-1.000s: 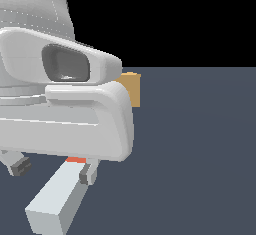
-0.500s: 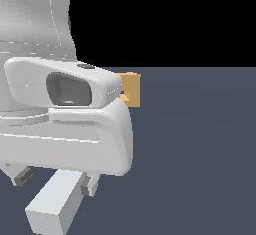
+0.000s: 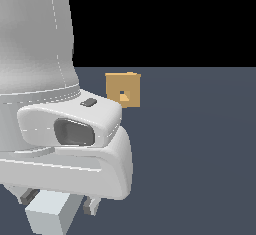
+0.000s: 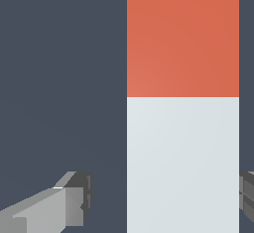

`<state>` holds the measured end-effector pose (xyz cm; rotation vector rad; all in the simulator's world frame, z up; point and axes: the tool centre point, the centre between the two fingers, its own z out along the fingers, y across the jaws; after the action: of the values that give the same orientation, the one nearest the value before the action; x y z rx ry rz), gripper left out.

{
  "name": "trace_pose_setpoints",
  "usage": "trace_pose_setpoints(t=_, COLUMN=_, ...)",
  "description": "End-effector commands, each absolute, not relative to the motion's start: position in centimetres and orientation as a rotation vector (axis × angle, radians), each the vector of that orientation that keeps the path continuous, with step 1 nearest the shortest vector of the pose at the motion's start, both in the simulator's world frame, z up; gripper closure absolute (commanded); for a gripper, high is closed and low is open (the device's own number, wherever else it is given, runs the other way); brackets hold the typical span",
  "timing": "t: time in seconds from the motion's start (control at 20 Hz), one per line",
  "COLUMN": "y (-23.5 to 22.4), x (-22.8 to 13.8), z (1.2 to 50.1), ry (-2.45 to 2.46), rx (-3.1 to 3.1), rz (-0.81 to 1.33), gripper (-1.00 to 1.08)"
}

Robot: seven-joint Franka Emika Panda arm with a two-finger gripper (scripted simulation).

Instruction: Insert the peg into the horizontal hole in a box.

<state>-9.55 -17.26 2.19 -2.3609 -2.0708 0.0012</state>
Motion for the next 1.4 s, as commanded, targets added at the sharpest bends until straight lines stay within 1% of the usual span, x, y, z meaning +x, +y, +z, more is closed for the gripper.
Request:
trace_pose_setpoints(t=0.0, y=-17.3, x=-9.5, z=2.1, ry=-2.072, rx=-2.362, rz=0.0, gripper=1.08)
trace_pose_setpoints(t=0.55, y=-17.3, x=-9.5, z=2.1, ry=-2.072, rx=-2.362, rz=-0.001, gripper=1.08)
trace_pose_setpoints(t=0.8, y=-15.9, x=-8.8, z=2.3, ry=-2.089, rx=-2.347, rz=-0.001, gripper=1.08)
trace_pose_setpoints(t=1.1, y=-11.5, x=-6.9, z=2.8, ry=-2.14, rx=-2.301, rz=0.0, gripper=1.08)
trace_pose_setpoints(t=1.35, y=-5.3, x=-4.5, z=3.6, ry=-2.209, rx=-2.235, rz=0.0, gripper=1.08)
